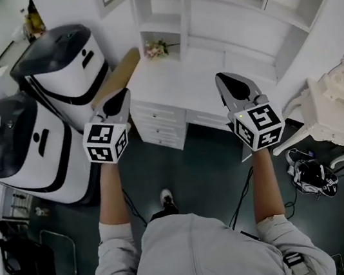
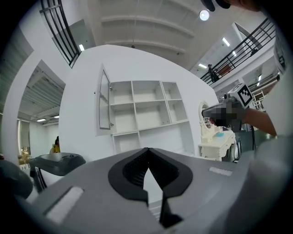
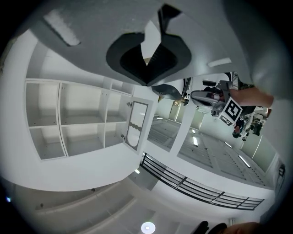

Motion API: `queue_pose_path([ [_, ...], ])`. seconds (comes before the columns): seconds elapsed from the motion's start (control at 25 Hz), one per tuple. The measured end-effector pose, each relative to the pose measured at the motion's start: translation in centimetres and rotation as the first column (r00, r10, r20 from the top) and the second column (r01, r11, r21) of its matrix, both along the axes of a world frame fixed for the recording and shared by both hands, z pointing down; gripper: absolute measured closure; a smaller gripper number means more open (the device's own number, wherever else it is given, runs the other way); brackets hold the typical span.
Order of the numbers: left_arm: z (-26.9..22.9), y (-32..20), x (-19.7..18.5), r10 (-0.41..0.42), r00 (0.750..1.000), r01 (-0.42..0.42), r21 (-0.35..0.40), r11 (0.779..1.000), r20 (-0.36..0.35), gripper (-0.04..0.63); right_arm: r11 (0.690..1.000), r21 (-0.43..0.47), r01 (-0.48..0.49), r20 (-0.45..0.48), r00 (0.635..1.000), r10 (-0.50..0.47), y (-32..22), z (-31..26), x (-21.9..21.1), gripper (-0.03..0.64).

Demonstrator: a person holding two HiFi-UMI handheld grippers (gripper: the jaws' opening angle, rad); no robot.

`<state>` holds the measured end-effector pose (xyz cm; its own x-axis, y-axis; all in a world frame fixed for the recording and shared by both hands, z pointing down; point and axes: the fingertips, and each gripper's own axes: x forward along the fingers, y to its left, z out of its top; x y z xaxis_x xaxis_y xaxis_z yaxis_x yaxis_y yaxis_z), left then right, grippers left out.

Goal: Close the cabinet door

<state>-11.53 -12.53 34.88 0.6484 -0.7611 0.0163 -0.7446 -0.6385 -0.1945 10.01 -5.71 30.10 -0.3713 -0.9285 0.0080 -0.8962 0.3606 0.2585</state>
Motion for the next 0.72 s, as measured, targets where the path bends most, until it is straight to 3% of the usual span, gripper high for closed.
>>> queue_pose_path([
  [0.72, -0.3, -16.9, -2.3, -0.005, 1.0, 0.005, -0.026, 1.0, -0.02, 0.578, 1.0, -0.023, -0.006, 0.016, 1.0, 0.007, -16.4, -0.2, -2.6, 0.615],
])
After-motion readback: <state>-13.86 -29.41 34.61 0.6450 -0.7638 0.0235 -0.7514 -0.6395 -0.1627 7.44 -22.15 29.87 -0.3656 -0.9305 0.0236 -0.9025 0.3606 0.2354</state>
